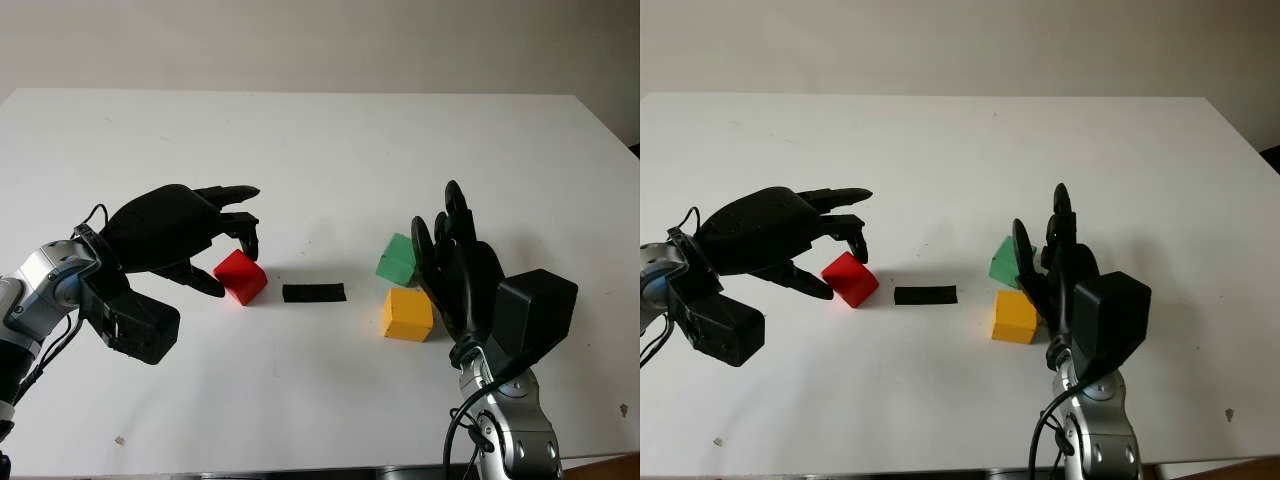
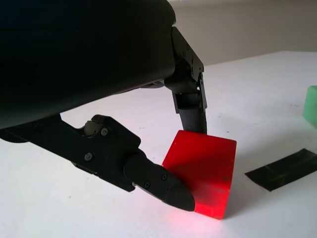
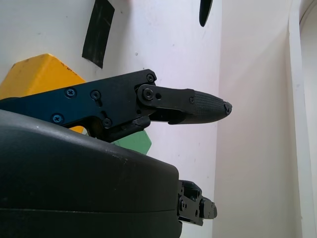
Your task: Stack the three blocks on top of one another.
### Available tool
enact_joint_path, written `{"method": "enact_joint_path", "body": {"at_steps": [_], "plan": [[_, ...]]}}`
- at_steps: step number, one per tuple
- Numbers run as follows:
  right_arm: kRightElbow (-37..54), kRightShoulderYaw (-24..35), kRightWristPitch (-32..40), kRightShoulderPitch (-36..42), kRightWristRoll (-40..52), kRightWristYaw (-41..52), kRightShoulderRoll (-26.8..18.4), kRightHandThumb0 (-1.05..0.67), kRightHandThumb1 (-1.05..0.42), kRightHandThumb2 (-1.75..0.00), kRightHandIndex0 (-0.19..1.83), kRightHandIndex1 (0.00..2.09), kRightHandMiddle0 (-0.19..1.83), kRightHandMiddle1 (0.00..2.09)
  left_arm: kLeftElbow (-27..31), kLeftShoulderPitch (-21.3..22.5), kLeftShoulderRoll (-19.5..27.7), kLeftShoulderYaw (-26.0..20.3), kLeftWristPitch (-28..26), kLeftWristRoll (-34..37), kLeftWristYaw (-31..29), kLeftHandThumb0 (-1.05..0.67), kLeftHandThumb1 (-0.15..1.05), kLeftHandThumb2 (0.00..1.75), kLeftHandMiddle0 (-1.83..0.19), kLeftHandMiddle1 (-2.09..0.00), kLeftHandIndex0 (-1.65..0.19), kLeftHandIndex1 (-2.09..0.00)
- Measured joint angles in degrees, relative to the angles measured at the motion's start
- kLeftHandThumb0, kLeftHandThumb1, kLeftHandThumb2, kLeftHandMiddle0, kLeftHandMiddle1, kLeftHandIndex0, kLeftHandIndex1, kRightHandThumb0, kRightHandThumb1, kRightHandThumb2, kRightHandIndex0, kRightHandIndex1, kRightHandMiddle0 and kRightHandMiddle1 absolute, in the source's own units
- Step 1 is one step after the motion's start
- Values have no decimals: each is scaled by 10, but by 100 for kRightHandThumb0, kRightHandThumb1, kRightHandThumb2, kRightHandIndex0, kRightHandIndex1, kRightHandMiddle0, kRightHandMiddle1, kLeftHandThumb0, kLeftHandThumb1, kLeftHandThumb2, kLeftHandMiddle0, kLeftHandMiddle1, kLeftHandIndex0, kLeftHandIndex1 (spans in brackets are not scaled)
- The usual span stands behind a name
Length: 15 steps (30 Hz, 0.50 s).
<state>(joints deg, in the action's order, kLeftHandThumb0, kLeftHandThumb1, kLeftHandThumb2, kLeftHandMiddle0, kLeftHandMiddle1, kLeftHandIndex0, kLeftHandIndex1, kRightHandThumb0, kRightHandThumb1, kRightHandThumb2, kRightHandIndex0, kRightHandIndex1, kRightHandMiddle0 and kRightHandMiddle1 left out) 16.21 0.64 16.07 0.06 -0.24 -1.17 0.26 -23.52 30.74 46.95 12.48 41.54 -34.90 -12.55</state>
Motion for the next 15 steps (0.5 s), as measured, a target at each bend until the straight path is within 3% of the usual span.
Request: {"method": "enact_joint_path", "body": {"at_steps": [10,15], "plan": [[3,-4,7,0,1,-5,1,-60,-105,-40,-16,6,-12,9,19,6,-31,-8,-51,165,-125,-39,90,6,-28,-7,-50,-116],[7,-10,7,3,-14,-12,1,-60,-105,-38,-16,6,-11,9,50,-3,-67,-17,-135,246,-180,-40,94,6,-24,-5,-43,-122]]}}
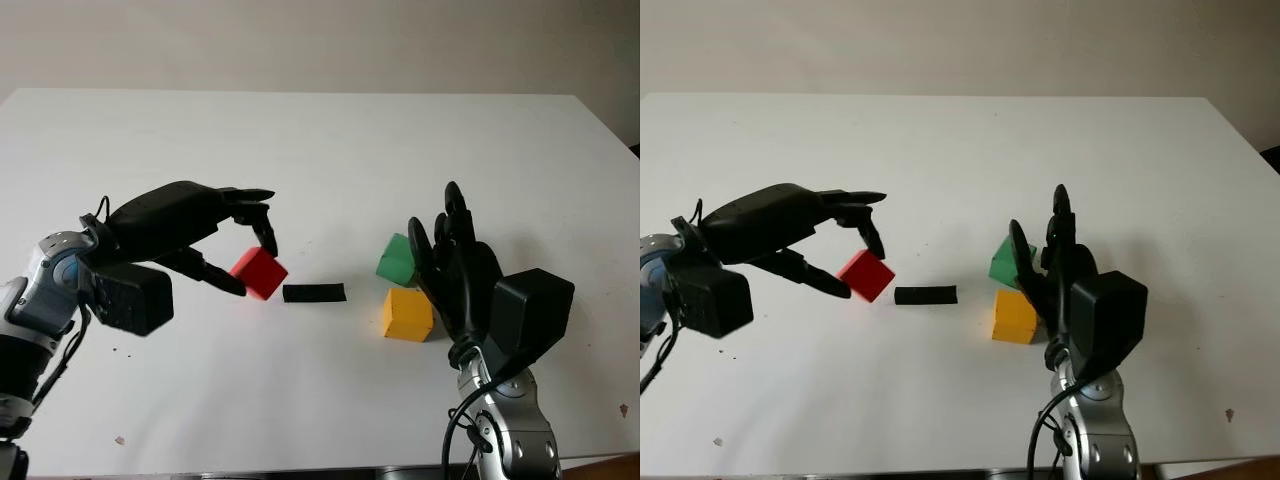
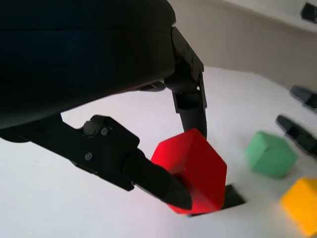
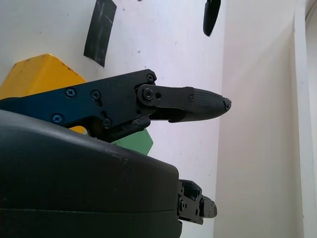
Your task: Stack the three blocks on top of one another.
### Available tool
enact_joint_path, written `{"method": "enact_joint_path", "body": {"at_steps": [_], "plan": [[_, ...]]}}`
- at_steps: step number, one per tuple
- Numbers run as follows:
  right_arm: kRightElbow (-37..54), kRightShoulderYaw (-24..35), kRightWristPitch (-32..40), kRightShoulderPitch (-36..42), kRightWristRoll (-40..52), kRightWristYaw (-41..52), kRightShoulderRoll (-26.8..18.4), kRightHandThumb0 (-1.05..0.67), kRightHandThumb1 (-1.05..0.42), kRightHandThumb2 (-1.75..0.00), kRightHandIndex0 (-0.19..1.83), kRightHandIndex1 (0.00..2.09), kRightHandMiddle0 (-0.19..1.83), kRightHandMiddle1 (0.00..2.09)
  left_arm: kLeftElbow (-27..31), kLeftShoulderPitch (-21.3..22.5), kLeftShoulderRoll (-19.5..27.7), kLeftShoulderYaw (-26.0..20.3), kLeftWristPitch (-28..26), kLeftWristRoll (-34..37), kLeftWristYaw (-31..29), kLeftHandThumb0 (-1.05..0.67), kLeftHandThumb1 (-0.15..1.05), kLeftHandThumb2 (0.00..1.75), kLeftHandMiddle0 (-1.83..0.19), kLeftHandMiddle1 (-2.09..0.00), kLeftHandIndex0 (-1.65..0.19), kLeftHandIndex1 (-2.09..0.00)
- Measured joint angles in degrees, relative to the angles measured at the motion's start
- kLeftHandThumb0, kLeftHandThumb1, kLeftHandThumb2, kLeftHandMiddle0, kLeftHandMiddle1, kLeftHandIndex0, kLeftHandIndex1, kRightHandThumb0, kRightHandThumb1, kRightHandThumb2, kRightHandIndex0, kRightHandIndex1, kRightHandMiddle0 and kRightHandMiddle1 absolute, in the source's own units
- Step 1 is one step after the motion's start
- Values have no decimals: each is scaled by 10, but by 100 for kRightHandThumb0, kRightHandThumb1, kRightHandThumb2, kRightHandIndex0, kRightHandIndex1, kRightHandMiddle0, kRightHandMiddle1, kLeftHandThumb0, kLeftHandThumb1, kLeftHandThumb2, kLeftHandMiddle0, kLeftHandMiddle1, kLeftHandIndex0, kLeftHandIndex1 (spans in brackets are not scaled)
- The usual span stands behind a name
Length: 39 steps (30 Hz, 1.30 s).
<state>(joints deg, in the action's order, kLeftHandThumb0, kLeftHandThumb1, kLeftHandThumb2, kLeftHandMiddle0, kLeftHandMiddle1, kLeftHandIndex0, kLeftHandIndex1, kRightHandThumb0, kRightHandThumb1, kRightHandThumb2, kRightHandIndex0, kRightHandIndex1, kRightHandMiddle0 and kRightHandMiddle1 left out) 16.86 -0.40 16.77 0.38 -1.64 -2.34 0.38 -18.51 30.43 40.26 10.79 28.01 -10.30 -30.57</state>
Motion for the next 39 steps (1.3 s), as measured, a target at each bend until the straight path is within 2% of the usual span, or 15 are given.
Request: {"method": "enact_joint_path", "body": {"at_steps": [6,18,25,33,39], "plan": [[1,-5,0,3,-8,-2,0,-61,-105,-37,-15,6,-11,9,69,-55,-26,-6,-107,25,-20,-37,93,5,-24,-5,-42,-124],[1,-12,-6,8,-4,-3,4,-61,-105,-40,-16,6,-12,8,165,-135,-97,-27,-230,15,48,-33,96,6,-22,-5,-35,-136],[0,-15,-8,8,-5,-5,4,-61,-105,-40,-16,6,-13,7,180,-167,-156,-27,-239,-8,116,-35,97,6,-20,-4,-37,-135],[0,-15,-13,9,-4,-6,6,-62,-105,-40,-15,6,-12,7,171,-170,-203,-20,-238,-18,150,-34,99,6,-18,-4,-35,-133],[1,-16,-13,10,-5,-8,6,-61,-105,-40,-16,5,-12,7,144,-170,-226,-18,-221,-26,179,-35,99,5,-19,-5,-31,-150]]}}
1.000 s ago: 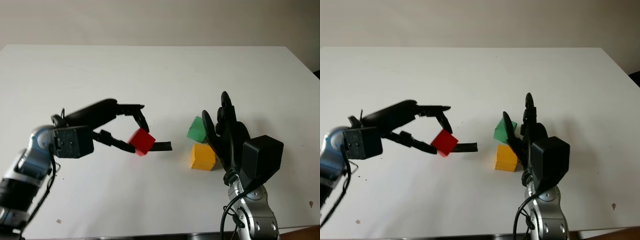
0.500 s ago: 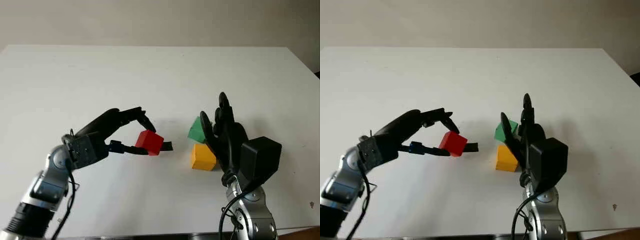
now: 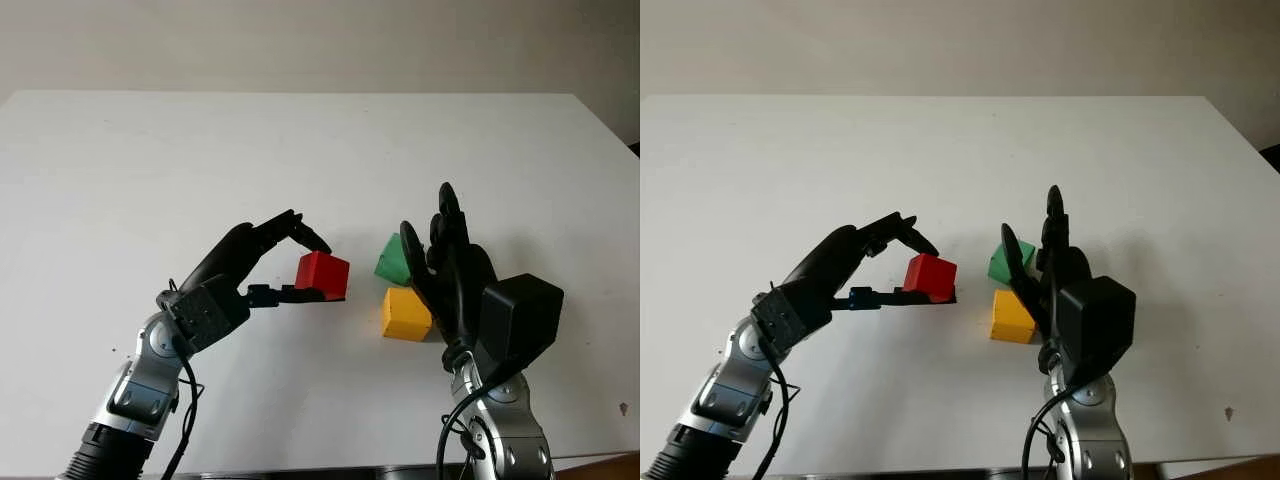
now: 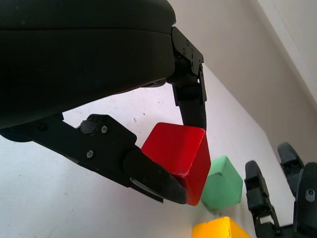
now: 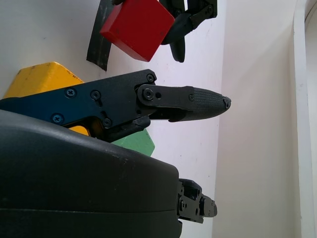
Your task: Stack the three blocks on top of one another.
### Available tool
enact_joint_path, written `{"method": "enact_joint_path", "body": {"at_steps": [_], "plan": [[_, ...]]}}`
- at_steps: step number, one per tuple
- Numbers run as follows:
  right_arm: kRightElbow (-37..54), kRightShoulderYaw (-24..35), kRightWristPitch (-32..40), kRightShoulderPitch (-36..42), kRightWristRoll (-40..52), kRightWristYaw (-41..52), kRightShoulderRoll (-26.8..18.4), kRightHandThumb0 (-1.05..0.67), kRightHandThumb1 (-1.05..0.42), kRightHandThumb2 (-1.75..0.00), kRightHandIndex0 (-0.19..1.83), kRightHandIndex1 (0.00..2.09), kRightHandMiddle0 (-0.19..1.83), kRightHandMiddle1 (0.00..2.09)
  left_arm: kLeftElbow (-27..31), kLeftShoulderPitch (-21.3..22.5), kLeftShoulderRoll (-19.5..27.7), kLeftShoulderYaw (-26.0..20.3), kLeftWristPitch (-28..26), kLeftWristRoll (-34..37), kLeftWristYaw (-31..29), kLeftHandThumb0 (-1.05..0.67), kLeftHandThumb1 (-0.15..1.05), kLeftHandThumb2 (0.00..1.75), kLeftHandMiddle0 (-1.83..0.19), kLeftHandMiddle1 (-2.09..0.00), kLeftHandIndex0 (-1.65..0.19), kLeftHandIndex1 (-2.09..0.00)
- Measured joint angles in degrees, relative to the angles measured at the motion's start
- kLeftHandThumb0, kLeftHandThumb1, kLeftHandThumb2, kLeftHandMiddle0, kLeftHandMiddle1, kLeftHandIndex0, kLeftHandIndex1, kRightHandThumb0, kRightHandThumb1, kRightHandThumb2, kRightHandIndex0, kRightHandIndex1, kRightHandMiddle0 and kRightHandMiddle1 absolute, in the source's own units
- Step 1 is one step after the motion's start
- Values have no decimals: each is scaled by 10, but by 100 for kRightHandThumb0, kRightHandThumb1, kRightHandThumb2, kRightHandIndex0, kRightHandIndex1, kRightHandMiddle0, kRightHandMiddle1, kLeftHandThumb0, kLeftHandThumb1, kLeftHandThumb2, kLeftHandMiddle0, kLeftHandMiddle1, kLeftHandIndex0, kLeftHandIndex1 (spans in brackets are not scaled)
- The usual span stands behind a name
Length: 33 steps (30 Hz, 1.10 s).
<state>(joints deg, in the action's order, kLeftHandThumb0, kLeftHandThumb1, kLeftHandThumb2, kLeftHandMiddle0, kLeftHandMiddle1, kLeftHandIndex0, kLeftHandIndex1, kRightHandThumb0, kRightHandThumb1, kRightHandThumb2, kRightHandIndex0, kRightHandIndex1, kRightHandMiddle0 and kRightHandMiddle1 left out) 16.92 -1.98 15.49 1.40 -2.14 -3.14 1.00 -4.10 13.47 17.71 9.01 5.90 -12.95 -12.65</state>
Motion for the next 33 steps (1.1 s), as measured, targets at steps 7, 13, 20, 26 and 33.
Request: {"method": "enact_joint_path", "body": {"at_steps": [7,13,20,26,33], "plan": [[0,-1,-5,7,0,1,0,-61,-105,-40,-15,6,-12,7,-34,2,-8,0,9,-10,15,-34,97,5,-21,-6,-33,-152],[0,-2,-12,8,-2,0,0,-62,-105,-40,-15,6,-11,7,-69,22,-9,0,8,-22,24,-36,97,5,-22,-6,-36,-152],[0,-1,-12,8,-1,0,0,-62,-105,-39,-15,6,-11,7,-93,29,-8,0,13,-43,46,-36,98,6,-21,-6,-34,-148],[0,0,-12,9,0,-1,1,-62,-105,-39,-15,6,-11,7,-99,31,-8,0,16,-49,54,-36,95,5,-22,-6,-41,-135],[0,0,-11,9,0,-1,0,-62,-105,-39,-15,6,-11,7,-99,31,-8,0,16,-51,57,-41,95,5,-22,-5,-44,-129]]}}
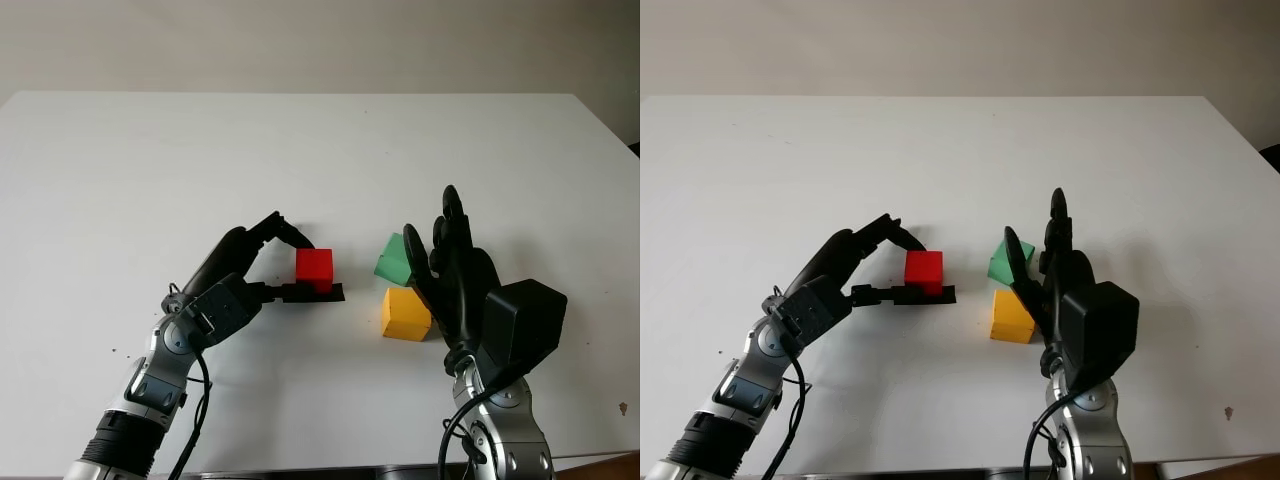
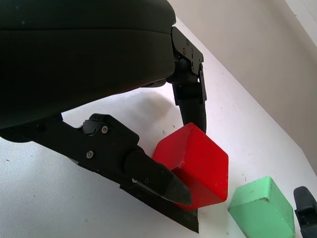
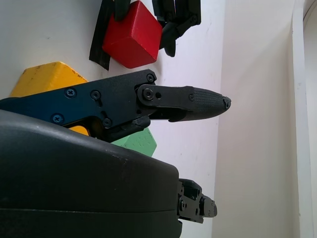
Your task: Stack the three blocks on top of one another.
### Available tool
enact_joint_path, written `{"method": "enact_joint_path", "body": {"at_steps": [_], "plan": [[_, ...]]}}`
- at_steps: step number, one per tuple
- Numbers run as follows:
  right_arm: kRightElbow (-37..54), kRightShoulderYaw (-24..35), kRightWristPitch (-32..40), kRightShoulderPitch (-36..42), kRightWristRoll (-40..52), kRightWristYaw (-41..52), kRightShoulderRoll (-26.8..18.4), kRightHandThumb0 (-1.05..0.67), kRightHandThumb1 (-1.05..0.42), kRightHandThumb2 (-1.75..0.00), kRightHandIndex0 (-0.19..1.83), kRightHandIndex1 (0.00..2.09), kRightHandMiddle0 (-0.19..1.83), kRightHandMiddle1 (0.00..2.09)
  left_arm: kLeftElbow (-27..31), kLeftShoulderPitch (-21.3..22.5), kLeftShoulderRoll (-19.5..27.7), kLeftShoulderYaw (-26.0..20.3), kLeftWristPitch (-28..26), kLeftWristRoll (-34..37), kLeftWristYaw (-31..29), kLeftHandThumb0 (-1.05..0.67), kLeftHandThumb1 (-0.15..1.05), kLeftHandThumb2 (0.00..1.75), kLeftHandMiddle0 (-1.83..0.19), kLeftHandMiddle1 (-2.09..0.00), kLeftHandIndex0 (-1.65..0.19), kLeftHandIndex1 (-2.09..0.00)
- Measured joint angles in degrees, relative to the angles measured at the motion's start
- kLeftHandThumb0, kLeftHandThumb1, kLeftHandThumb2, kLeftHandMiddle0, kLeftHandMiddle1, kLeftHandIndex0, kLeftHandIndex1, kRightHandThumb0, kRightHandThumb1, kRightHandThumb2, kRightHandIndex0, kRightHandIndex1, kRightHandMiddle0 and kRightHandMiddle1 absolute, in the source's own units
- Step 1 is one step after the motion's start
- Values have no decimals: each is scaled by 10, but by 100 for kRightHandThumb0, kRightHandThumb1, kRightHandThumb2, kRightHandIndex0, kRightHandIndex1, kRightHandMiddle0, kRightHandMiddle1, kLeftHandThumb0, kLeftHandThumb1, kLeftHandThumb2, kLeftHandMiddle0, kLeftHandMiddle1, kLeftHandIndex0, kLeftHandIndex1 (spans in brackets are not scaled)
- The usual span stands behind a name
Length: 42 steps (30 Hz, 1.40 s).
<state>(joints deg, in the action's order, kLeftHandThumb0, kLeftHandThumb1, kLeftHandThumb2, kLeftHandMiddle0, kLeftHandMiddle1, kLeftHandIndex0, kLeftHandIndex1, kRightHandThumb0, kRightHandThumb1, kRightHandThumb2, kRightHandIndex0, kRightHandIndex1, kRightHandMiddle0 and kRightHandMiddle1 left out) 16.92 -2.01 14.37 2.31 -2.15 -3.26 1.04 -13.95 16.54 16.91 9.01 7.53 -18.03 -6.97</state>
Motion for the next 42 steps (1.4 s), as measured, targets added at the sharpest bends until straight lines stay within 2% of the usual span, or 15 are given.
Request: {"method": "enact_joint_path", "body": {"at_steps": [14,17,18,19,21,24,31,38,42], "plan": [[0,1,3,0,2,1,0,-62,-105,-39,-15,5,-12,6,7,-1,1,0,-9,4,-13,-42,95,5,-22,-5,-47,-118],[0,1,2,0,3,2,0,-62,-105,-39,-15,5,-11,6,8,-1,2,0,-12,4,-19,-43,95,5,-14,-4,-31,-92],[0,1,2,0,3,2,0,-62,-105,-39,-15,5,-11,6,9,-1,3,0,-13,4,-22,-44,95,5,-10,-4,-26,-76],[0,1,2,0,3,2,0,-61,-105,-39,-15,5,-11,6,11,-2,4,0,-15,3,-23,-45,95,5,-6,-4,-25,-52],[0,1,2,0,3,2,0,-62,-105,-39,-15,5,-11,6,13,-2,8,0,-16,0,-25,-47,95,5,1,-3,-17,-21],[0,1,2,0,2,2,0,-62,-105,-38,-15,5,-11,6,13,-3,10,1,-15,-4,-25,-49,94,5,9,-1,-2,-6],[0,0,3,2,0,1,0,-61,-105,-39,-15,6,-11,6,11,-6,10,2,-1,-11,-17,-55,93,5,19,0,17,-1],[0,0,3,3,-2,1,0,-62,-105,-39,-15,5,-11,6,7,-6,10,3,5,-17,-15,-66,93,5,19,0,19,0],[3,0,5,5,-3,0,0,-62,-105,-39,-14,6,-10,7,10,-11,11,3,6,-13,-21,-77,100,8,19,0,19,0]]}}
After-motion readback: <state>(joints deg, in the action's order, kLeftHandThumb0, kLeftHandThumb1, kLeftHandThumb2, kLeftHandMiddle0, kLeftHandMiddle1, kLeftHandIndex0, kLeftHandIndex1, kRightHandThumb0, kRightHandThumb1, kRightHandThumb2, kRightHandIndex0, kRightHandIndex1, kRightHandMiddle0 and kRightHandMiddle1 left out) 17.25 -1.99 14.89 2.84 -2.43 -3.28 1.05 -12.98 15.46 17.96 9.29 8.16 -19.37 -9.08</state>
